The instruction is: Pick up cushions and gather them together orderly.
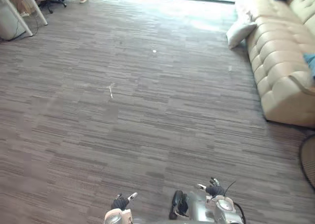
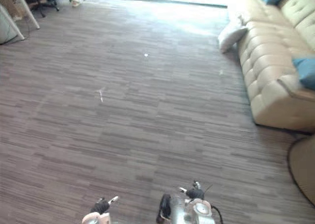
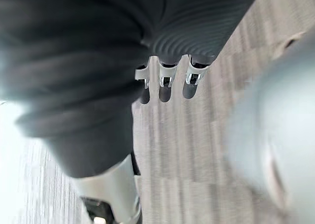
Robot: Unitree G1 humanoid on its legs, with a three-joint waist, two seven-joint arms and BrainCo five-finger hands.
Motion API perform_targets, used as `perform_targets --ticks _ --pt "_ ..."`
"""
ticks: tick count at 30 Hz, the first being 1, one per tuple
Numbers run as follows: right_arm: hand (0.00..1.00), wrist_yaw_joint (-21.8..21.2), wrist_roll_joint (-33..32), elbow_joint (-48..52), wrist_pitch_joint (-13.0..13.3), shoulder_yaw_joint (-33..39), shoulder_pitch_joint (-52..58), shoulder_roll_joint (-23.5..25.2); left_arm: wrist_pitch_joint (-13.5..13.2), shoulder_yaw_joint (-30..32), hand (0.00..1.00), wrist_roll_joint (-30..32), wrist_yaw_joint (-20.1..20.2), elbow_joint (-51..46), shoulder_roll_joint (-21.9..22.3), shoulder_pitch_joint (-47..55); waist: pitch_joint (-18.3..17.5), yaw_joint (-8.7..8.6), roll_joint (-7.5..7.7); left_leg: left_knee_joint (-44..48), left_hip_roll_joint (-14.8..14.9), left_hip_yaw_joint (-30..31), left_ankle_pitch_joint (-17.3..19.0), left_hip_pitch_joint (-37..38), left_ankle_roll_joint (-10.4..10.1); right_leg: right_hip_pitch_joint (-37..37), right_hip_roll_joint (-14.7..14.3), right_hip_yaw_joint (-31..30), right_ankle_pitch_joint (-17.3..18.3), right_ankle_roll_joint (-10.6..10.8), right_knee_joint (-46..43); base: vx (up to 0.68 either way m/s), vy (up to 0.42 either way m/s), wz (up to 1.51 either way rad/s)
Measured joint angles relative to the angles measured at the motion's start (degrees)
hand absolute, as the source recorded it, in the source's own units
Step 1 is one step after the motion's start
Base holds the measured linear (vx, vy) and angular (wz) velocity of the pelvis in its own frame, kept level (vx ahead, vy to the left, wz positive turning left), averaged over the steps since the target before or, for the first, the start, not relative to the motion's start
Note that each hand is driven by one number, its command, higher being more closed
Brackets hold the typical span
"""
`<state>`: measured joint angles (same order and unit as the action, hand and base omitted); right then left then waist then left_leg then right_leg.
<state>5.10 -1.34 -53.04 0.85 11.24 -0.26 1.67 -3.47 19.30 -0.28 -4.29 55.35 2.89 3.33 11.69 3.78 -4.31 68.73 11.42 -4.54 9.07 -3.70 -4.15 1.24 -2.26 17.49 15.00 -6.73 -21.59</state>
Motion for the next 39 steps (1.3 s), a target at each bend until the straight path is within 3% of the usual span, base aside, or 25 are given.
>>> perform_targets --ticks 2,4,5,7,8,9,10,12,14,15,17,19,21,24,25,26,27,29,31,32,33,34,36,38,39 --pt "0.0 0.0 -1.1 -1.2 -0.1 -0.8 0.1 2.0 -0.8 -0.2 0.0 -0.6 0.0 -2.9 -1.0 0.8 0.0 1.27 2.7 -1.6 -0.4 -3.4 3.7 -7.6 1.5 -7.8 0.6 -3.1 0.0 0.1 6.7 0.78 -0.022 -0.62" --pt "0.0 0.1 -1.2 -2.7 -0.2 -2.0 -0.5 2.4 -1.2 0.0 0.0 -1.8 0.0 -4.8 -1.1 0.9 -0.2 2.71 3.22 -10.7 -1.3 -4.5 6.1 -15.1 2.0 -13.1 1.6 -5.1 0.3 0.8 11.3 0.74 0.055 -0.87" --pt "0.0 0.2 -1.2 -2.7 -0.4 -3.0 -0.6 2.4 -1.4 0.1 0.0 -2.5 0.1 -6.1 -0.9 1.1 0.0 3.34 3.38 -19.6 -2.6 -4.5 6.1 -18.8 2.0 -16.4 2.9 -6.6 1.6 3.1 13.6 0.76 0.166 -0.74" --pt "0.0 0.6 -1.2 -3.0 -0.4 -3.1 -0.6 2.3 -1.5 0.9 0.0 -3.4 -0.1 -6.6 -0.6 1.3 0.1 3.63 2.99 -37.7 -4.3 -4.1 1.8 -20.8 1.4 -20.3 4.0 -8.2 3.4 5.7 15.4 0.77 0.239 -0.69" --pt "0.0 0.7 -1.1 -4.5 -0.4 -3.1 -0.7 2.0 -1.9 1.0 0.0 -4.4 -0.1 -6.4 -0.2 2.0 -0.4 4.75 2.59 -42.6 -4.6 -3.7 -7.3 -20.1 1.8 -22.7 4.1 -10.9 4.2 5.9 15.6 0.63 0.26 -0.62" --pt "0.0 0.7 -1.2 -5.2 -0.5 -3.6 -0.9 1.9 -1.9 1.2 0.0 -4.7 -0.2 -6.3 -0.8 1.9 -0.6 5.17 3.47 -41.6 -5.4 -3.7 -7.5 -20.0 2.9 -23.3 5.3 -11.7 4.1 5.8 15.6 0.94 0.406 -0.51" --pt "0.0 0.6 -1.0 -4.3 -0.7 -4.5 -0.7 2.4 -1.9 1.1 0.0 -4.4 -0.3 -6.6 -2.2 1.5 -1.7 5.22 6.6 -40.2 -7.1 -5.7 -3.5 -20.3 4.6 -20.7 8.5 -13.1 1.4 5.2 11.9 0.95 0.444 -0.32" --pt "0.0 1.0 -0.9 -3.9 -0.4 -4.1 -0.5 2.4 -1.9 1.6 0.0 -4.5 -0.7 -6.2 -2.6 1.5 -1.8 6.39 8.02 -38.1 -8.0 -8.1 1.1 -17.1 6.2 -15.8 11.1 -16.9 -2.9 10.7 -1.8 0.83 0.403 -0.44" --pt "0.0 0.7 -0.7 -4.0 -0.1 -4.4 -0.1 1.9 -1.1 0.8 0.0 -4.3 -1.0 -5.4 -3.3 1.2 -1.3 5.7 8.57 -39.1 -10.3 -9.3 4.9 -10.0 7.0 -8.5 13.0 -19.9 -8.1 14.9 -23.9 0.58 0.283 -0.19" --pt "0.0 0.6 -0.4 -3.9 0.3 -4.4 0.9 1.8 -0.9 -0.2 0.0 -4.2 -1.1 -4.1 -3.3 0.7 -0.7 4.67 7.6 -40.7 -11.5 -8.7 7.0 -4.3 7.3 -4.6 13.0 -18.8 -8.1 15.0 -35.3 0.49 0.208 0.13" --pt "0.0 0.5 0.3 -1.3 0.6 -4.5 2.3 1.8 -0.6 -2.5 0.0 -3.1 -1.1 -2.5 -2.9 0.1 -0.7 3.23 6.83 -45.0 -12.3 -7.8 8.7 3.4 7.5 2.5 13.0 -14.7 -5.5 12.8 -43.3 0.62 0.205 0.24" --pt "0.0 0.4 0.4 1.0 1.2 -4.4 2.9 1.8 -0.4 -3.7 0.0 -2.5 -0.9 -2.2 -2.6 -0.4 -0.6 2.2 5.94 -48.8 -12.1 -6.7 10.3 8.7 7.4 9.8 13.3 -8.1 -2.7 10.5 -41.9 0.53 0.11 0.26" --pt "0.0 0.4 0.6 3.1 1.7 -1.8 2.9 1.7 -0.2 -4.2 0.0 -2.0 -0.8 -0.7 -3.0 -0.8 -0.4 1.69 6.11 -52.6 -11.4 -5.6 12.6 15.3 6.6 17.5 12.6 -0.4 -1.0 9.4 -28.6 0.57 0.03 0.24" --pt "0.0 0.2 0.8 3.4 1.9 0.0 2.2 1.6 0.0 -5.8 0.0 -0.4 -0.5 1.1 -3.7 -0.7 -0.4 0.08 6.08 -58.8 -10.5 -4.0 14.7 24.2 6.2 20.3 8.4 4.0 -7.3 8.3 -1.8 0.81 -0.059 0.38" --pt "0.0 0.2 0.9 3.5 1.8 0.0 2.0 1.6 0.0 -6.0 0.0 0.1 -0.4 1.2 -3.7 -0.5 -0.5 -0.39 6.1 -59.6 -10.5 -3.6 14.8 25.6 6.3 20.8 7.9 3.8 -8.4 7.6 0.2 0.84 -0.122 0.66" --pt "0.0 0.0 1.4 3.7 1.7 -0.1 1.6 1.5 0.0 -6.5 0.0 0.3 -0.3 1.9 -3.4 -0.1 -0.8 -1.17 5.1 -59.2 -9.6 -1.4 14.7 27.9 6.2 20.7 6.6 2.3 -14.5 2.1 -1.7 0.86 -0.146 0.6" --pt "0.0 -0.1 1.4 4.0 1.3 -0.1 1.6 1.0 0.0 -6.9 0.0 0.9 0.0 2.4 -2.3 0.1 -1.9 -1.41 3.42 -56.1 -7.2 0.5 14.5 27.7 5.8 21.0 6.1 2.8 -13.9 -0.6 -5.7 0.87 -0.156 0.55" --pt "0.0 -0.2 1.4 4.4 1.1 0.1 1.3 0.4 0.0 -6.8 0.0 1.4 0.3 2.6 -1.3 0.1 -2.1 -1.07 1.42 -43.4 -5.7 2.9 10.7 23.3 3.8 20.2 5.7 4.0 -7.2 0.2 -11.3 0.85 -0.177 0.22" --pt "0.0 -0.3 1.4 4.8 0.9 -0.4 1.2 -0.4 0.2 -5.9 0.0 1.4 0.7 2.5 -0.7 -1.0 -1.0 -1.12 -0.69 -23.5 -4.8 4.9 -3.0 14.9 1.0 15.5 4.1 3.6 -3.4 0.4 -10.1 0.8 -0.142 -0.12" --pt "0.0 -0.2 1.3 3.9 0.4 -0.8 0.8 -0.5 0.2 -4.4 0.0 1.3 0.9 2.0 0.1 -0.8 -0.5 -0.6 -1.73 -8.7 -1.8 3.4 -3.6 7.5 -1.0 9.9 1.5 2.3 -2.0 0.2 -6.5 0.62 -0.04 -0.36" --pt "0.0 -0.2 1.2 3.2 0.2 -0.8 0.8 0.1 0.1 -3.9 0.0 1.3 0.9 1.2 0.1 -0.8 -0.2 -0.47 -1.99 -4.9 -0.7 2.3 -2.2 5.4 -0.4 6.8 0.9 1.7 -1.6 0.2 -4.9 0.79 -0.02 -0.52" --pt "0.0 -0.2 1.1 1.7 0.0 -1.0 0.6 1.3 0.1 -3.2 0.0 1.3 0.9 -0.5 -0.8 -0.5 0.7 0.21 -0.18 -1.0 0.2 -0.4 0.5 1.3 -0.1 0.5 0.7 -0.3 -1.0 0.3 -1.1 0.75 -0.017 -0.39" --pt "0.0 -0.1 0.1 0.0 -0.2 -2.1 0.1 2.5 -0.6 -2.9 0.0 0.9 0.7 -3.0 -1.8 0.2 0.7 0.7 2.52 -3.4 0.3 -3.9 4.6 -8.0 1.6 -8.6 1.6 -2.9 -1.0 0.3 7.2 0.86 0.005 -0.55" --pt "0.0 0.3 0.1 -0.5 -0.2 -2.4 0.2 2.4 -1.0 -2.4 0.0 0.0 0.7 -4.7 -1.5 0.2 0.7 1.98 2.79 -14.5 -0.4 -6.3 6.7 -14.7 2.4 -13.7 3.0 -4.7 -0.9 1.9 11.2 0.77 0.116 -0.79" --pt "0.0 0.6 0.1 -0.6 -0.3 -2.5 0.4 2.4 -1.3 -2.2 0.0 -0.5 0.6 -5.8 -0.8 0.2 0.8 3.01 2.54 -28.7 -1.3 -6.7 5.3 -17.9 3.1 -17.0 4.8 -6.4 0.9 4.7 12.3 0.71 0.21 -0.7"
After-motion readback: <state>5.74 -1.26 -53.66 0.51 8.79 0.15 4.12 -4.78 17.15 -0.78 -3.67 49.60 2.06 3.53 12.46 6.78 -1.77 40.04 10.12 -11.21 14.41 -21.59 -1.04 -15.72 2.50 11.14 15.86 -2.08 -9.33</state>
